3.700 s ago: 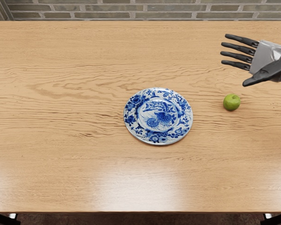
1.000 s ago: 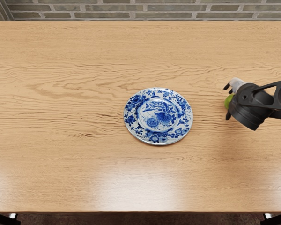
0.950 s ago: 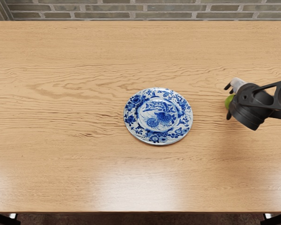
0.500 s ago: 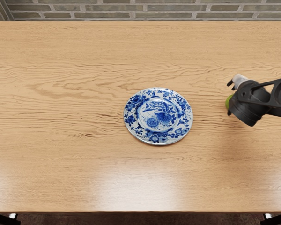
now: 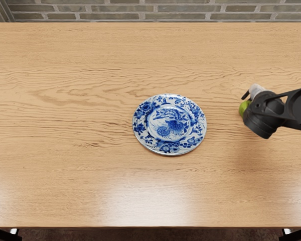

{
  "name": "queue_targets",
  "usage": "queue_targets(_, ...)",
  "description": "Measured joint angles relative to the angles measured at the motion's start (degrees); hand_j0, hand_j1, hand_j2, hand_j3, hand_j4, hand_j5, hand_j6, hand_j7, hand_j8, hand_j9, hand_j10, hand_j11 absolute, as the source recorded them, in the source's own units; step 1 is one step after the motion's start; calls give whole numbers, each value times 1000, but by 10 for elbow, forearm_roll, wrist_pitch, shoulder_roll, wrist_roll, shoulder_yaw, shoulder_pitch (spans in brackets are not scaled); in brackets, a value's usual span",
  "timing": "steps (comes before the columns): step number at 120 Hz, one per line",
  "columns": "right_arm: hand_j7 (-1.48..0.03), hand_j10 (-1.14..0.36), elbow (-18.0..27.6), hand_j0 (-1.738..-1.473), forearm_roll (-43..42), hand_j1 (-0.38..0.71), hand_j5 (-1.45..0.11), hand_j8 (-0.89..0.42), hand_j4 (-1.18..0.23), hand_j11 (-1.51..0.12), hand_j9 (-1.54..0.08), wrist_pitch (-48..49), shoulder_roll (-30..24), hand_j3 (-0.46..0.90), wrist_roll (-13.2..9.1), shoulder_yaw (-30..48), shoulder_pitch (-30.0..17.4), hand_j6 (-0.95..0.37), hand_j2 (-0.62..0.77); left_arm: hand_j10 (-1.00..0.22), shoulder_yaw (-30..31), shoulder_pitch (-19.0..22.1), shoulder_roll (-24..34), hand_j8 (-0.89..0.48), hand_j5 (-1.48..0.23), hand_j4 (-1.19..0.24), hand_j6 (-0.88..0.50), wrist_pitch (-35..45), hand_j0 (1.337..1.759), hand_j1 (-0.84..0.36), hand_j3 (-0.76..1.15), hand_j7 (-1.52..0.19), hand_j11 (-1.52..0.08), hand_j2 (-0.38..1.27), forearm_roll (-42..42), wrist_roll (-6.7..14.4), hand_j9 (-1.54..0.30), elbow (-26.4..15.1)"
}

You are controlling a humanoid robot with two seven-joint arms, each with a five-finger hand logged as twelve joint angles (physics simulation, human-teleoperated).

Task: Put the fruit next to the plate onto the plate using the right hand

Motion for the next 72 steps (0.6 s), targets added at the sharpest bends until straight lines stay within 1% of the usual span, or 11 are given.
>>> queue_targets(3, -528, -445, 0, -1656, 1, 121, -482, -350, -458, -504, -504, 0, 0, 0, 0, 0, 0, -311, -57, -243, 0, 0, 0, -243, -316, -243, -243, 0, 1658, 58, 0, -316, -316, 49, 0, 0, -316, 0)
queue_targets(9, -557, -462, 0, -1656, 3, 150, -515, -347, -475, -536, -536, 0, 0, 0, 0, 5, -1, -340, -64, -243, 0, 0, 0, -243, -316, -243, -243, 0, 1658, 58, 0, -316, -316, 49, 0, 0, -316, 0)
queue_targets(25, -643, -514, 1, -1657, 6, 233, -619, -439, -522, -632, -632, 1, -1, 0, 0, 14, -2, -452, -79, -243, 0, 0, 0, -243, -316, -243, -243, 0, 1658, 58, 0, -316, -316, 49, 0, 0, -316, 0)
queue_targets(35, -696, -550, 1, -1656, 7, 281, -675, -425, -558, -688, -688, 1, -2, -1, 0, 18, -3, -428, 18, -243, 0, 0, 0, -243, -316, -243, -243, 0, 1658, 58, 0, -316, -316, 49, 0, 0, -316, 0)
queue_targets(42, -723, -571, 0, -1656, 6, 325, -699, -392, -580, -714, -714, 1, -2, -1, 0, 19, -6, -397, 75, -243, 0, 0, 0, -243, -316, -243, -243, 0, 1658, 58, 0, -316, -316, 49, 0, 0, -316, 0)
queue_targets(46, -739, -587, -2, -1654, 5, 348, -709, -395, -596, -725, -725, 1, -2, -3, 0, 20, -9, -398, 132, -243, 0, 0, 0, -243, -316, -243, -243, 0, 1658, 58, 0, -316, -316, 49, 0, 0, -316, 0)
queue_targets(50, -755, -604, -6, -1653, 4, 370, -717, -408, -615, -736, -736, 0, -2, -2, 0, 20, -12, -403, 247, -243, 0, 0, 0, -243, -316, -243, -243, 0, 1658, 58, 0, -316, -316, 49, 0, 0, -316, 0)
queue_targets(55, -774, -618, -11, -1651, 2, 362, -733, -422, -632, -757, -758, 1, -1, -1, -1, 22, -18, -411, 315, -243, 0, 0, 0, -243, -316, -243, -243, 0, 1658, 58, 0, -316, -316, 49, 0, 0, -316, 0)
queue_targets(60, -793, -630, -14, -1648, -1, 325, -752, -425, -645, -782, -783, 2, -1, -2, 0, 23, -21, -422, 224, -243, 0, 0, 0, -243, -316, -243, -243, 0, 1658, 58, 0, -316, -316, 49, 0, 0, -316, 0)
queue_targets(67, -819, -653, -19, -1645, -5, 279, -772, -451, -669, -806, -808, 3, -1, -3, -1, 24, -26, -459, 243, -243, 0, 0, 0, -243, -316, -243, -243, 0, 1658, 58, 0, -316, -316, 49, 0, 0, -316, 0)
queue_targets(72, -840, -669, -22, -1645, -4, 261, -791, -477, -685, -826, -827, 3, -1, -2, -1, 25, -29, -479, 223, -243, 0, 0, 0, -243, -316, -243, -243, 0, 1658, 58, 0, -316, -316, 49, 0, 0, -316, 0)
